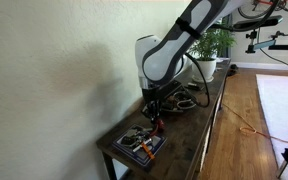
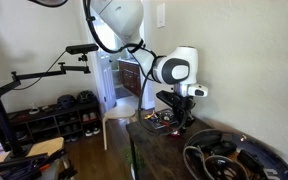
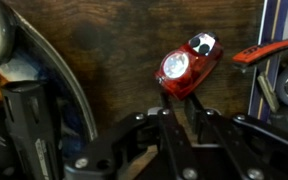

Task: Put the red object on the table on the object on the right

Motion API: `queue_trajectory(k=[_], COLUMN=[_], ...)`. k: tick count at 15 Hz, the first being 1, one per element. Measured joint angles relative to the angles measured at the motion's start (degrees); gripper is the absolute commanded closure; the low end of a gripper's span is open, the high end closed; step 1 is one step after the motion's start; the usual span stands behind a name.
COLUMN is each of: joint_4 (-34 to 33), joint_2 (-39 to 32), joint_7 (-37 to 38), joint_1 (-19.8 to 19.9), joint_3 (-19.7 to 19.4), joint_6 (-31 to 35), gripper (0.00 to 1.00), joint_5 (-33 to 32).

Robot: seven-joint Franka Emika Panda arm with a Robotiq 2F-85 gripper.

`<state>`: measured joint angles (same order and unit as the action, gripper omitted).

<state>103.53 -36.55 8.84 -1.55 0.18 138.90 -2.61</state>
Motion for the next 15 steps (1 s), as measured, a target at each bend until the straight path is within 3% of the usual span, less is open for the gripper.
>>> queue_trajectory(k=[7, 15], joint_4=[-0.8, 0.4], joint_2=[3.4, 4.8], joint_7=[2.1, 15.4], joint_1=[-1.8, -4.4], joint_3=[-1.8, -3.0], joint_6=[-0.1, -0.5], gripper=[0.03, 0.0], joint_5=[-0.6, -0.2])
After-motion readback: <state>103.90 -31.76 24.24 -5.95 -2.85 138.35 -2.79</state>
